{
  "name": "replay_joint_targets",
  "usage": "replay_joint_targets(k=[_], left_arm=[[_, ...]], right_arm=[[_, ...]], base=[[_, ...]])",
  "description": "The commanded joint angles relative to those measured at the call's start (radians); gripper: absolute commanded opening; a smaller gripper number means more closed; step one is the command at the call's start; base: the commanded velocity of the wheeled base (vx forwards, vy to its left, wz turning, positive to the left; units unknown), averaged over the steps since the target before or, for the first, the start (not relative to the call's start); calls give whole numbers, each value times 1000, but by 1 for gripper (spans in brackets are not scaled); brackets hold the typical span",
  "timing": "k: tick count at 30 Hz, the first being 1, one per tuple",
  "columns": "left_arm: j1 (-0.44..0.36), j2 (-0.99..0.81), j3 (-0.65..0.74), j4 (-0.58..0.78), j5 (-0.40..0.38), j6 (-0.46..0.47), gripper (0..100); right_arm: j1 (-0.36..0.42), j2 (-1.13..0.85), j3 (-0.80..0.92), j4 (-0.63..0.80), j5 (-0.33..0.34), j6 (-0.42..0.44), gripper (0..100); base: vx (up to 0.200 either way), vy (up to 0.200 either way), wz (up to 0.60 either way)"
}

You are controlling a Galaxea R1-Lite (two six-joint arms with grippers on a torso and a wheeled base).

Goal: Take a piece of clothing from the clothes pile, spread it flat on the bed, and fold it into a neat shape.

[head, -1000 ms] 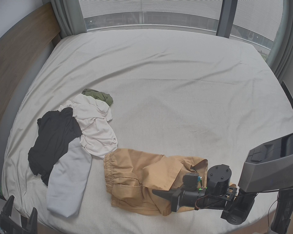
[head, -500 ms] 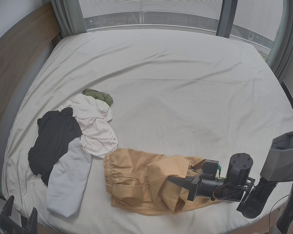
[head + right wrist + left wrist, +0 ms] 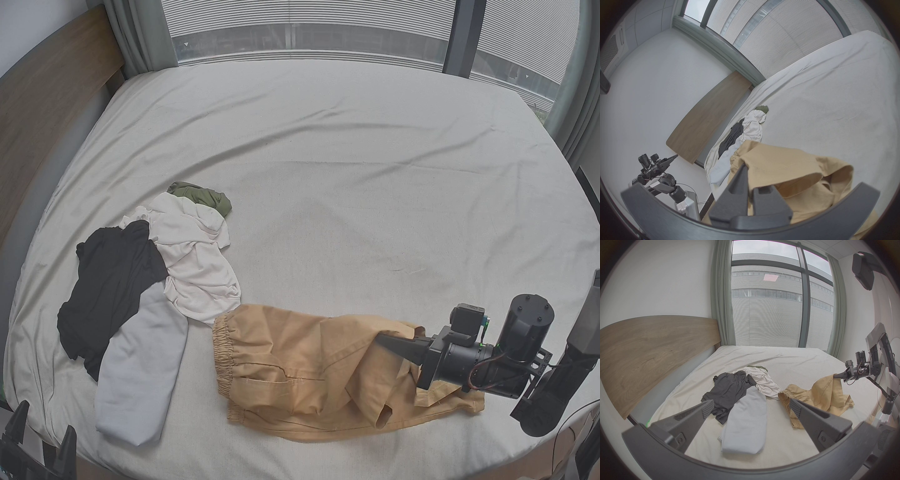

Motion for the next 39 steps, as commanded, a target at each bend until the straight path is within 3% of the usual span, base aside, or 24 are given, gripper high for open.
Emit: replay_joint_targets(k=[1,20,29,39], left_arm=[[0,-15,18,1,0,-1,100],[0,-16,18,1,-3,-1,100],[0,-16,18,-4,-8,4,100],[0,-16,18,1,-9,7,100]], right_arm=[[-73,-5,7,-1,34,2,0],[-260,-36,4,1,160,5,0],[-301,-85,4,1,197,8,0],[-286,-85,0,1,197,5,0]], base=[[0,0,0],[0,0,0],[0,0,0],[0,0,0]])
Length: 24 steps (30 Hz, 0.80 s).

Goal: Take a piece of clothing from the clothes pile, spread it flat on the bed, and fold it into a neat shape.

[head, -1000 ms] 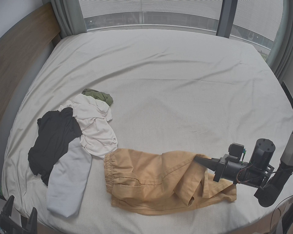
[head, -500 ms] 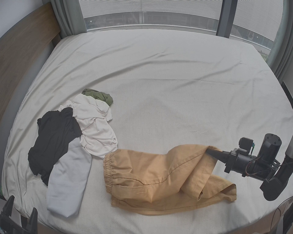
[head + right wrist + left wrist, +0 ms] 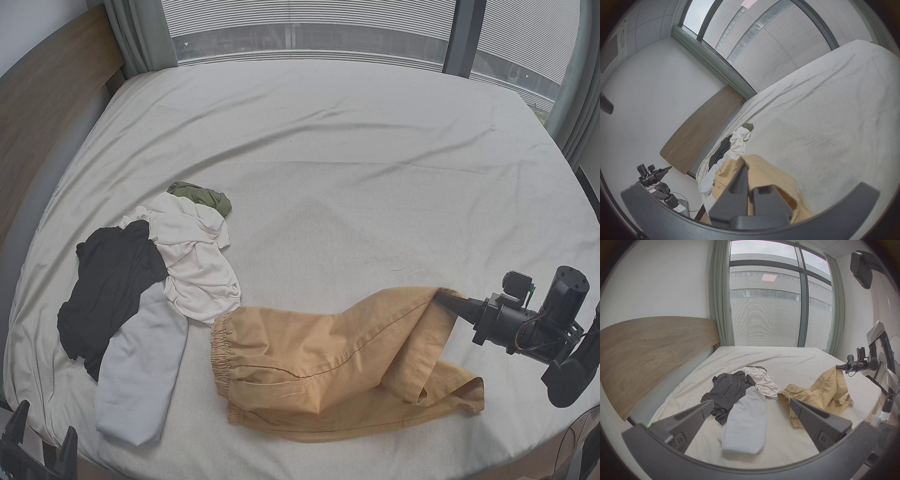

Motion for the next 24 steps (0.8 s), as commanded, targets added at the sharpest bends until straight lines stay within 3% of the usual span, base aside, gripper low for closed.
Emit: replay_joint_targets(k=[1,14,16,19,24], left_arm=[[1,-16,18,2,1,-5,100],[1,-16,18,-8,1,-5,100],[5,4,-74,-77,-1,-15,100],[7,74,-196,-78,-2,-14,100],[5,157,-225,-83,-42,-12,100]], right_arm=[[5,-1,-2,-1,0,-1,0],[36,25,38,-1,-9,-9,0],[35,25,35,-1,-9,-9,0],[33,25,32,-1,-8,-9,0],[28,22,34,-1,-8,-9,0]], base=[[0,0,0],[0,0,0],[0,0,0],[0,0,0],[0,0,0]])
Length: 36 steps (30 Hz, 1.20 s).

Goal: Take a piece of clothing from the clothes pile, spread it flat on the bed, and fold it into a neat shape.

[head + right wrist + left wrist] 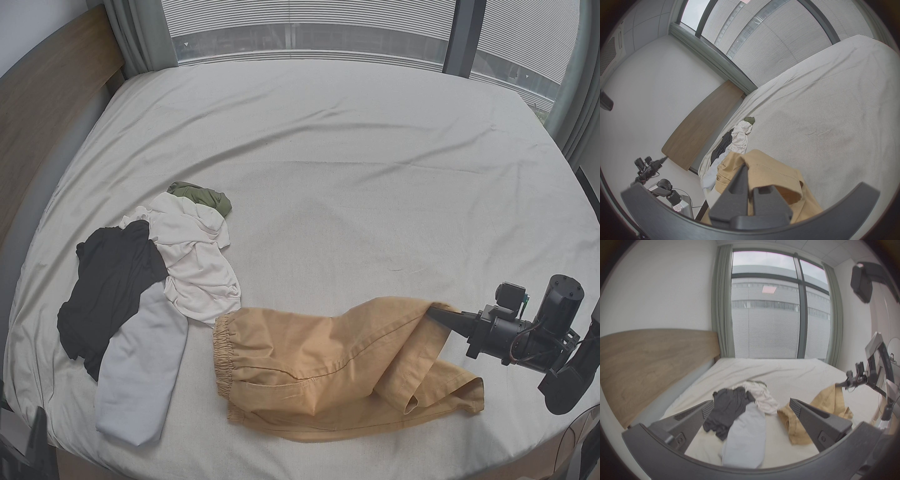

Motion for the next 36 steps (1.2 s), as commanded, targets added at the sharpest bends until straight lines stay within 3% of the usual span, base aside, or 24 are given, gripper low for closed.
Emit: replay_joint_targets(k=[1,5,8,9,11,18,23,30,36], left_arm=[[2,139,-88,-19,-49,2,100],[-52,268,-157,-14,-117,5,100],[-110,345,-214,-16,-115,3,100],[-162,420,-268,-14,-110,-3,100],[-181,509,-294,-34,-84,2,100],[-270,791,-332,-305,-106,-18,100],[-279,954,-429,-348,-118,-167,100],[-276,1078,-453,-413,-196,-170,100],[-276,1146,-407,-490,-204,-173,100]], right_arm=[[-5,-3,-2,-1,1,0,0],[-5,-10,2,-2,-2,-1,0],[-10,-10,2,-2,-2,-1,0],[-19,-12,-2,-2,-2,-1,0],[-34,-12,-3,-2,-1,-1,0],[-45,-37,-14,-1,1,0,0],[-36,-32,-31,-1,-5,5,0],[-45,-38,-21,-1,-5,6,0],[-62,-41,5,-2,-1,5,0]], base=[[0,0,0],[0,0,0],[0,0,0],[0,0,0],[0,0,0],[0,0,0],[0,0,0],[0,0,0],[0,0,0]])
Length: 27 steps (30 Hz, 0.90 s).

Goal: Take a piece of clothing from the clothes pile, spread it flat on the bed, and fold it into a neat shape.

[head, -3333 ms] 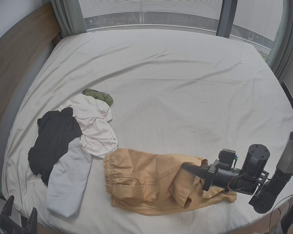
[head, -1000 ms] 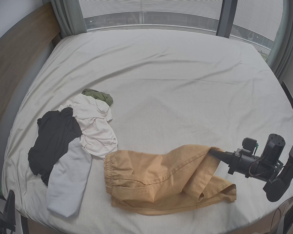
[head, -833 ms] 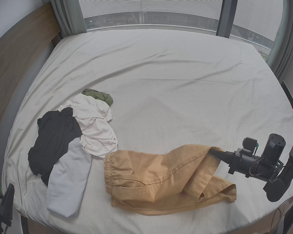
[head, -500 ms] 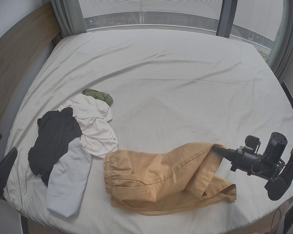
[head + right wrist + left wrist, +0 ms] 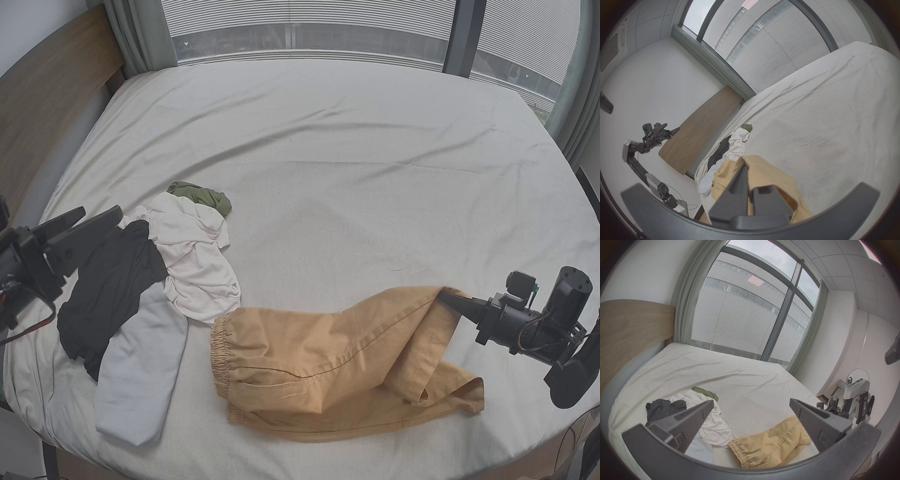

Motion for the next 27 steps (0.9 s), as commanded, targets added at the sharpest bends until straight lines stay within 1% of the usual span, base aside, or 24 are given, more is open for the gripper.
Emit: replay_joint_targets(k=[1,3,6,9,12,20,22,24,27], left_arm=[[0,102,25,-24,-6,-5,100],[-2,114,37,-27,-8,-16,100],[-2,134,54,-28,-34,-35,100],[-2,152,69,-30,-68,-48,100],[-2,157,91,-30,-85,-54,100],[-5,155,134,-30,-102,-54,100],[-2,166,138,-31,-123,-54,100],[6,189,135,-36,-161,-65,100],[10,192,147,-40,-192,-100,100]], right_arm=[[-20,-7,20,-1,6,-1,0],[-37,-5,18,-1,9,-1,0],[-65,-5,10,0,14,0,0],[-91,-16,6,0,37,2,0],[-109,-33,-3,0,55,6,0],[-108,-33,-2,0,55,14,0],[-106,-33,-2,0,55,14,0],[-101,-31,0,0,54,14,0],[-101,-31,0,0,54,14,0]], base=[[0,0,0],[0,0,0],[0,0,0],[0,0,0],[0,0,0],[0,0,0],[0,0,0],[0,0,0],[0,0,0]])
